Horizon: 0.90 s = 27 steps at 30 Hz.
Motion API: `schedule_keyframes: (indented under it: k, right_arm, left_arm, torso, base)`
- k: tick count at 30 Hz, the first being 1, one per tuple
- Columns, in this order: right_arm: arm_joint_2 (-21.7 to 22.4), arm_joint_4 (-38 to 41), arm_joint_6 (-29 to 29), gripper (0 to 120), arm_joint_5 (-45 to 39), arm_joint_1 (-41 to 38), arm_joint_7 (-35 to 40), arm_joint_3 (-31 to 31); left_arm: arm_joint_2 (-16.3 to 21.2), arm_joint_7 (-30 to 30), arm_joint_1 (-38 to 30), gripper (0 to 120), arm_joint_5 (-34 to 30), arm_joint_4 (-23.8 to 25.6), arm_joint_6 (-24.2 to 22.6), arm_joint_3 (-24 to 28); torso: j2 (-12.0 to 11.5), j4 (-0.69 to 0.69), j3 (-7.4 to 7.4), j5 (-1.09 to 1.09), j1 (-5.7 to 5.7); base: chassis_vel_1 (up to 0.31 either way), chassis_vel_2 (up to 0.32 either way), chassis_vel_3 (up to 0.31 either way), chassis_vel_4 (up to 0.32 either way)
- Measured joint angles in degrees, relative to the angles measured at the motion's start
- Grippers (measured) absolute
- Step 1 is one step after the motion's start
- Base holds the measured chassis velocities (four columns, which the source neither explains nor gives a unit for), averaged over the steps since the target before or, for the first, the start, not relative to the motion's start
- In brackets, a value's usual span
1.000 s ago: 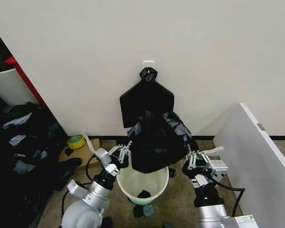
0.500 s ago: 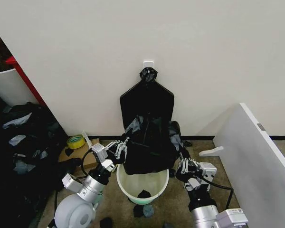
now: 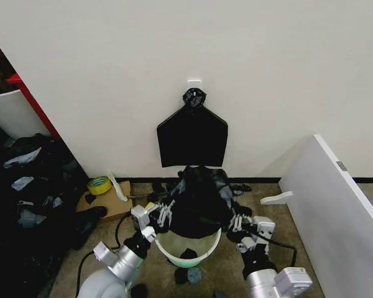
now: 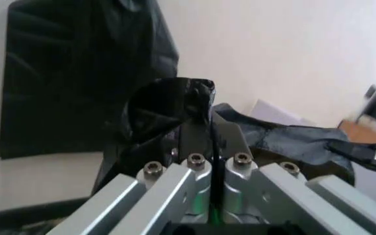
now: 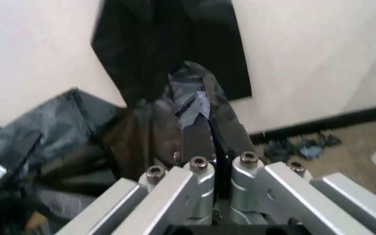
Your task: Place the garbage bag over the trash bin.
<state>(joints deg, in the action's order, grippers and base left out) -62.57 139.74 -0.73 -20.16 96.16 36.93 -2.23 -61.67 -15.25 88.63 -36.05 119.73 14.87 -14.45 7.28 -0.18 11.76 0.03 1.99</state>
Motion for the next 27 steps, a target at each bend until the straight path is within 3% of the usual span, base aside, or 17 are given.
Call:
schedule_keyframes:
  k: [14, 23, 27]
  right_arm:
    - [1.94, -4.5, -3.83, 0, -4.36, -3.03, 3.91, -2.52]
    - [3.46, -6.32, -6.42, 0, -6.1, -4.85, 5.24, -3.21]
    - [5.5, -4.42, -10.05, 0, -11.37, -5.38, 8.76, -2.95]
  left_arm:
    - [2.41, 1.59, 3.01, 0, 11.74, -2.92, 2.18, -1.58]
    - [4.13, -5.09, 2.01, 0, 12.84, -4.49, 5.82, -1.49]
    - [5.97, -4.05, 2.68, 0, 13.28, -4.51, 6.54, -1.51]
  torso:
    - [0.0, 0.0, 0.0, 0.0, 0.0]
    - [0.0, -0.01, 0.0, 0.01, 0.0]
    - [0.0, -0.01, 0.0, 0.0, 0.0]
  base:
    - [0.0, 0.0, 0.0, 0.0]
    - [0.0, 0.0, 0.0, 0.0]
    - [0.0, 0.0, 0.0, 0.0]
